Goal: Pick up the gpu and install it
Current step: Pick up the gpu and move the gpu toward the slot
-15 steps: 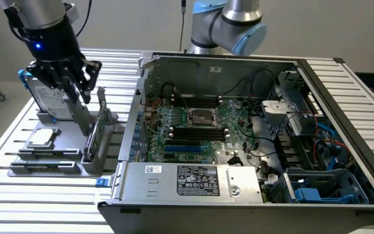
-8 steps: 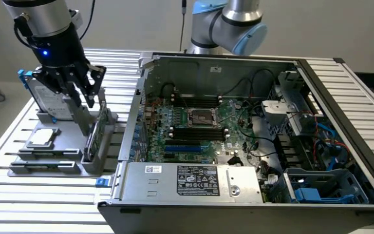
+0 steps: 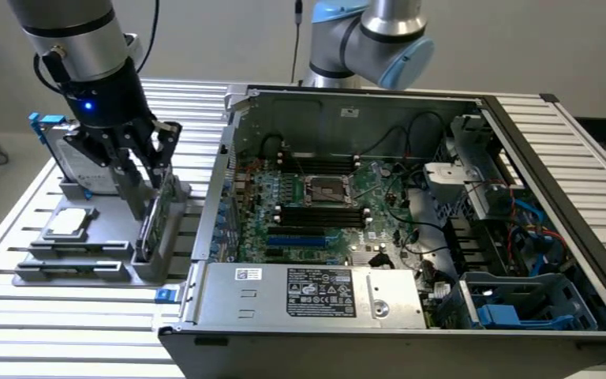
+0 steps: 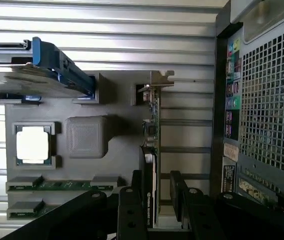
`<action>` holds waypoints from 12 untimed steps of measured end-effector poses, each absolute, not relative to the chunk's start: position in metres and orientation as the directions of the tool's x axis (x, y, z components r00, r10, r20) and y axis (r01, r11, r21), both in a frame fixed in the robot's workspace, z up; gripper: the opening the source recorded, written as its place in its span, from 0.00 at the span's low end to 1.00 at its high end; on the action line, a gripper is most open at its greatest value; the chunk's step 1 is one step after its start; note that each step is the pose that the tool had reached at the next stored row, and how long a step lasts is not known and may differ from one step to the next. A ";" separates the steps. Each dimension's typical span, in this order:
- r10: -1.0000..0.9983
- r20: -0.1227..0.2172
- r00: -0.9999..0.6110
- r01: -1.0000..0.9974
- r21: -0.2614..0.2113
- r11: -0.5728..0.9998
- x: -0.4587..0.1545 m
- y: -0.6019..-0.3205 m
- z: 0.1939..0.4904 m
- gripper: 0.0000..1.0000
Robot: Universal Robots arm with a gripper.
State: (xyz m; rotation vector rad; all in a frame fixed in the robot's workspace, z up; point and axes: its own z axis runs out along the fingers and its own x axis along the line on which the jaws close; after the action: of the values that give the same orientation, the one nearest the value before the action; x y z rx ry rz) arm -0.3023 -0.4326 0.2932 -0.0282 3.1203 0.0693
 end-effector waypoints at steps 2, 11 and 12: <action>-0.021 -0.021 -1.000 -0.022 0.044 0.999 -0.302 -0.435 0.290 0.36; -0.032 -0.021 -0.999 -0.033 0.044 0.998 -0.302 -0.437 0.273 0.36; -0.034 -0.021 -0.999 -0.035 0.044 0.998 -0.302 -0.437 0.271 0.36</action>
State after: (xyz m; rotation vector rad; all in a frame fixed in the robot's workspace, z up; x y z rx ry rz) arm -0.3023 -0.4368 0.2714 -0.0540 3.1204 0.0695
